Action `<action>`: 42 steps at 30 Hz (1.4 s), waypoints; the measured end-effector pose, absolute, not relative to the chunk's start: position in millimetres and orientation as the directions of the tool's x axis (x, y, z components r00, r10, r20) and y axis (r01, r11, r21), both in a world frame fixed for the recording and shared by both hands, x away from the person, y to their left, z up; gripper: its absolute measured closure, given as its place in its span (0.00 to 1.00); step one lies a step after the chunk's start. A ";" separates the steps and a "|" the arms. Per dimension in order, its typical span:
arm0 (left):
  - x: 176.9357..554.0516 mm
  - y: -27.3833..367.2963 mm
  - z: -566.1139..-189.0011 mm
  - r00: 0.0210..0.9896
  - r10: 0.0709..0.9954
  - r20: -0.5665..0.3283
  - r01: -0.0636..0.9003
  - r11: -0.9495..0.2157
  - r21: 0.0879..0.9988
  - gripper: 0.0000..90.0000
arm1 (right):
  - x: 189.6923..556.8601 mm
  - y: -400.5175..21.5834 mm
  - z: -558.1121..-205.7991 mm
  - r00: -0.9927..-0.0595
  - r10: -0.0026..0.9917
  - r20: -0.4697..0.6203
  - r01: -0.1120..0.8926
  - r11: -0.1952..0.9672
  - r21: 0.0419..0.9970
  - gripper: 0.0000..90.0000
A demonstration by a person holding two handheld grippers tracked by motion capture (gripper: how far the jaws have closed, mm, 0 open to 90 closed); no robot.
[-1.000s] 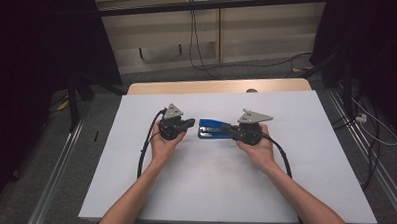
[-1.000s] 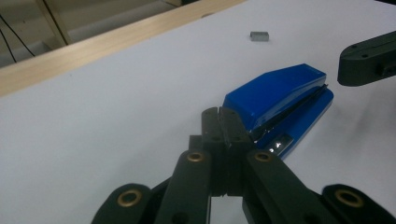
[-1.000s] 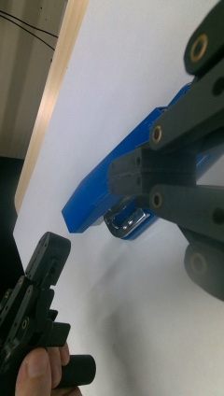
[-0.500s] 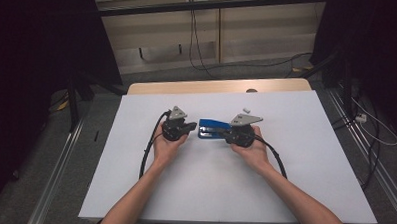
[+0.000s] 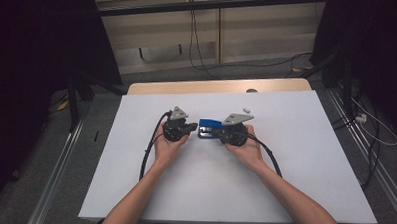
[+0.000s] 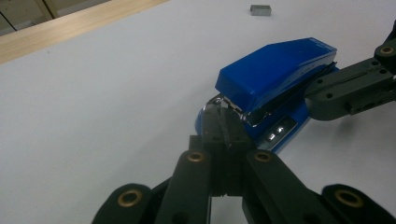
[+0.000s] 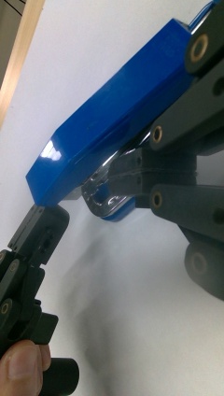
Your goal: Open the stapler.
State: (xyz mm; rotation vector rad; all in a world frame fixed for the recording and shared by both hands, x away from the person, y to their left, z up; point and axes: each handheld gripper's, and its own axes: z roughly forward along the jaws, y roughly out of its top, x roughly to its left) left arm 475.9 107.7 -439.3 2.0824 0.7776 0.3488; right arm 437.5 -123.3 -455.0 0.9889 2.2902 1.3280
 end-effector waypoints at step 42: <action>473.6 98.7 -438.9 0.767 0.642 -0.006 0.370 -0.435 0.821 1.00 | 442.8 -117.1 -457.4 -0.695 0.717 0.054 0.453 0.378 0.808 1.00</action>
